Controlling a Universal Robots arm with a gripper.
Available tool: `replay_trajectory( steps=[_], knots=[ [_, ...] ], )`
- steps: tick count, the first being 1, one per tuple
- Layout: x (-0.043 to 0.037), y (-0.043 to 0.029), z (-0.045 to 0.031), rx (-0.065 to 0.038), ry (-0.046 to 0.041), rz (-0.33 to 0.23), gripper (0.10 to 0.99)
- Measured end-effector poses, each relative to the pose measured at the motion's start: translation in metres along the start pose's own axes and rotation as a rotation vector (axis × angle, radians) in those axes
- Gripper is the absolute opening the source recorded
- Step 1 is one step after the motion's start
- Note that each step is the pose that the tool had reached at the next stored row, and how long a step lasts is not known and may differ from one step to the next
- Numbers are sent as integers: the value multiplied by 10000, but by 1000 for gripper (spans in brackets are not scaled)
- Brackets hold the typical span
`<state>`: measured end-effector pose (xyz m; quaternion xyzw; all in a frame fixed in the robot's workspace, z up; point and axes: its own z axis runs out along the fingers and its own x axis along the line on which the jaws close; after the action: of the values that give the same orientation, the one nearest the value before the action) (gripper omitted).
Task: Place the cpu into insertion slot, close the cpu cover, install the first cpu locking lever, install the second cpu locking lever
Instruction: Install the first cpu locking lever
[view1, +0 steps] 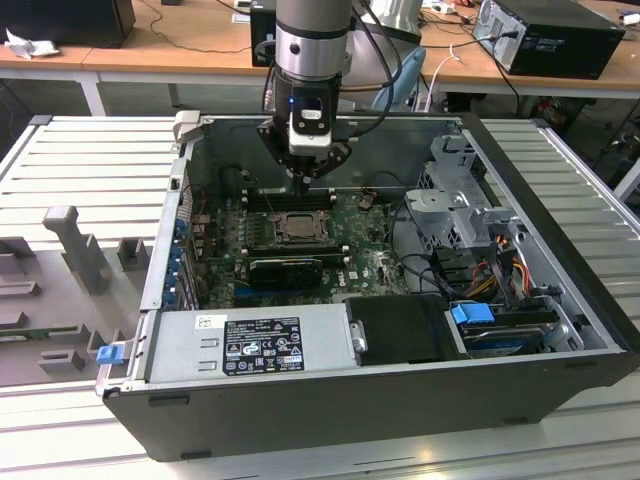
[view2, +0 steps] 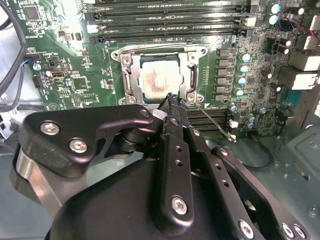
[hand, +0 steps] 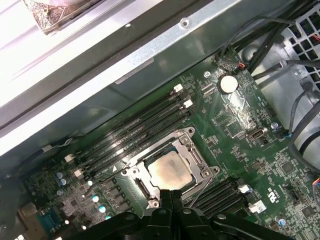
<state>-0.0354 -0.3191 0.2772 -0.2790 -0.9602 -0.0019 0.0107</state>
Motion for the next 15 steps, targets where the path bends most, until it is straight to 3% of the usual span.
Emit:
replay_trajectory(
  steps=[15],
  knots=[
    [0,0,0,22,-3,-1013,106]
  ],
)
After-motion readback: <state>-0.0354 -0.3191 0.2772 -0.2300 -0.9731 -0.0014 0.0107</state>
